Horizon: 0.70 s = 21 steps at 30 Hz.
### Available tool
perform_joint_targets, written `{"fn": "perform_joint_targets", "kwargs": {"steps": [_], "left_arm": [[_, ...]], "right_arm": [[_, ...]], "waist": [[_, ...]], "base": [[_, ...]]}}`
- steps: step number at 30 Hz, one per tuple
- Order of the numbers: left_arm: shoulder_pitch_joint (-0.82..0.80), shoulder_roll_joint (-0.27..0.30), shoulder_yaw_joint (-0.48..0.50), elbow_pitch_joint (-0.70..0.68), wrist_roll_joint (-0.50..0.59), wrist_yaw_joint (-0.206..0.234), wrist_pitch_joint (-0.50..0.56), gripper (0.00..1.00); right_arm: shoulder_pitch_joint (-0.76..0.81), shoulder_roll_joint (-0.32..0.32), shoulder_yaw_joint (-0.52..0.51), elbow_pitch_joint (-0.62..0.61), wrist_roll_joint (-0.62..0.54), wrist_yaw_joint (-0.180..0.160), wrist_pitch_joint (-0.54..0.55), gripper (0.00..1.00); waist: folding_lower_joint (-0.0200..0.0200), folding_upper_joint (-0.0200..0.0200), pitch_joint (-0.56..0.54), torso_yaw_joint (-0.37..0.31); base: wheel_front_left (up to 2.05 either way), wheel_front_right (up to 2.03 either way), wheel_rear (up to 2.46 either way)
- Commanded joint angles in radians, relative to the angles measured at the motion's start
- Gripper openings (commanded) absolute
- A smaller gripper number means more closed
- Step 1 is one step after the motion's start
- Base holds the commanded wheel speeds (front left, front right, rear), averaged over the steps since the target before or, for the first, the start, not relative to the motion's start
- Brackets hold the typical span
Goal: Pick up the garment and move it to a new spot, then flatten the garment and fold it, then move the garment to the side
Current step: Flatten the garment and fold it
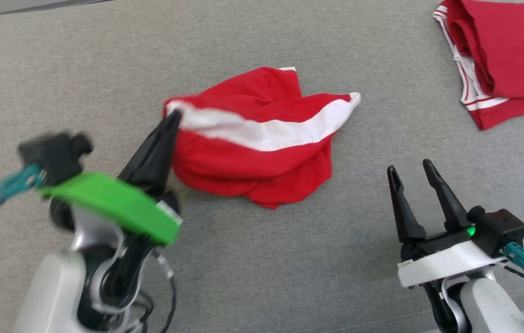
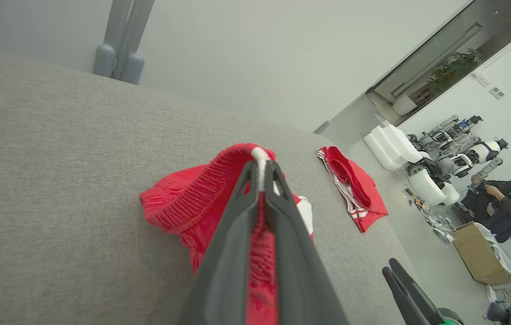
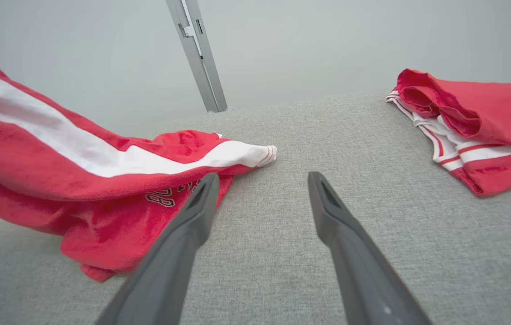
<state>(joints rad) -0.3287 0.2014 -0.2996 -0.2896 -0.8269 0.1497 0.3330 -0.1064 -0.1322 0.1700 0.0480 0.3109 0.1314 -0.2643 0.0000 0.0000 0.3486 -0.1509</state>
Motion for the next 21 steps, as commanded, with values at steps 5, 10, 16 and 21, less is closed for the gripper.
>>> {"fn": "perform_joint_targets", "kwargs": {"steps": [5,10,16,21], "left_arm": [[0.195,0.03,0.085,0.047,-0.038,-0.045,-0.127,0.0],[0.229,0.019,0.115,0.148,-0.045,-0.09,-0.212,0.0],[0.182,-0.011,0.124,0.268,-0.062,-0.135,-0.278,0.0],[0.149,-0.023,0.112,0.326,-0.064,-0.161,-0.298,0.0]], "right_arm": [[-0.013,-0.075,0.012,0.003,0.056,-0.002,0.0,1.0],[-0.065,-0.161,0.064,0.047,0.096,-0.002,0.0,1.0],[-0.157,-0.224,0.159,0.066,0.192,-0.002,0.0,1.0],[-0.241,-0.267,0.245,0.086,0.297,-0.002,0.0,1.0]], "waist": [[0.0,0.0,0.011,0.095],[0.0,0.0,0.02,0.16],[0.0,0.0,0.034,0.212],[0.0,0.0,0.05,0.238]], "base": [[0.0,0.0,0.0],[0.0,0.0,0.0],[0.0,0.0,0.0],[0.0,0.0,0.0]]}}
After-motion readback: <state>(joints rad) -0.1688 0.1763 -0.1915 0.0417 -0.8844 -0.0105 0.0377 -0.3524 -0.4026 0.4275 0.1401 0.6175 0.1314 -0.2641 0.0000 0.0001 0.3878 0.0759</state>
